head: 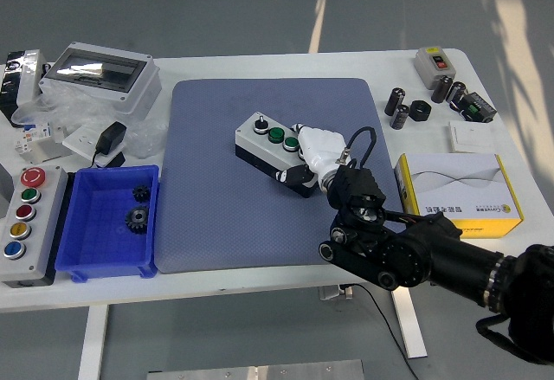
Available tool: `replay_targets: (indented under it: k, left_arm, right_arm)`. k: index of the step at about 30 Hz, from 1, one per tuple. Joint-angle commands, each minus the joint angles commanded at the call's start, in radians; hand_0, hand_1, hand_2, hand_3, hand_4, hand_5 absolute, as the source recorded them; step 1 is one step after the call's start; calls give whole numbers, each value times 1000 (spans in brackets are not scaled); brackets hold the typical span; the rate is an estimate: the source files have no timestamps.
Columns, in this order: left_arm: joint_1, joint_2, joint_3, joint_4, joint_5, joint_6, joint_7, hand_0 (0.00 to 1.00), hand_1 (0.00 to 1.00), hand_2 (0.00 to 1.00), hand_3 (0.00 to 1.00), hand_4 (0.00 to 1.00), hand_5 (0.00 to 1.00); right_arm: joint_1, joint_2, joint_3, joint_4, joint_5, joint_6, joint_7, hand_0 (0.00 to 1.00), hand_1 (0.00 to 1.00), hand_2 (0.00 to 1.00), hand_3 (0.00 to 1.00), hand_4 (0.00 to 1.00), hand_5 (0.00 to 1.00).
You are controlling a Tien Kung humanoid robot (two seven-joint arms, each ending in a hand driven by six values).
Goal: Pick up the button,place it on the desk,press the button,press the button
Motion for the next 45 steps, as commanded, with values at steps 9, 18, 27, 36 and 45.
replay_targets:
  k: [9, 18, 27, 36, 45]
  left_arm:
    - [-1, -2, 2, 0, -4, -1, -4, 628, 575, 546, 611, 633, 194]
    - [4, -5, -3, 0, -8, 1, -2, 628, 576, 547, 610, 633, 193]
    - [-1, -7, -9, 0, 2, 0, -2, 628, 577, 548, 611, 634, 196]
    - [-2, -6, -11, 0, 6, 0, 2, 628, 577, 547, 610, 636, 202]
    - [-1, -5, -11, 0, 5, 0, 3, 628, 577, 547, 610, 638, 205]
  right_arm:
    - [-3, -84, 28, 114, 12, -3, 107, 138, 403, 473, 632, 397, 2]
    - [-18, -296, -5, 373, 99, 171, 361, 125, 345, 361, 465, 209, 2]
    - [-43, -337, -55, 403, -63, 148, 457, 166, 354, 367, 457, 237, 2]
    - [-49, -326, -56, 334, -80, 158, 465, 617, 601, 557, 622, 259, 2]
    - [-62, -325, -49, 308, -44, 151, 469, 749, 708, 679, 670, 290, 2]
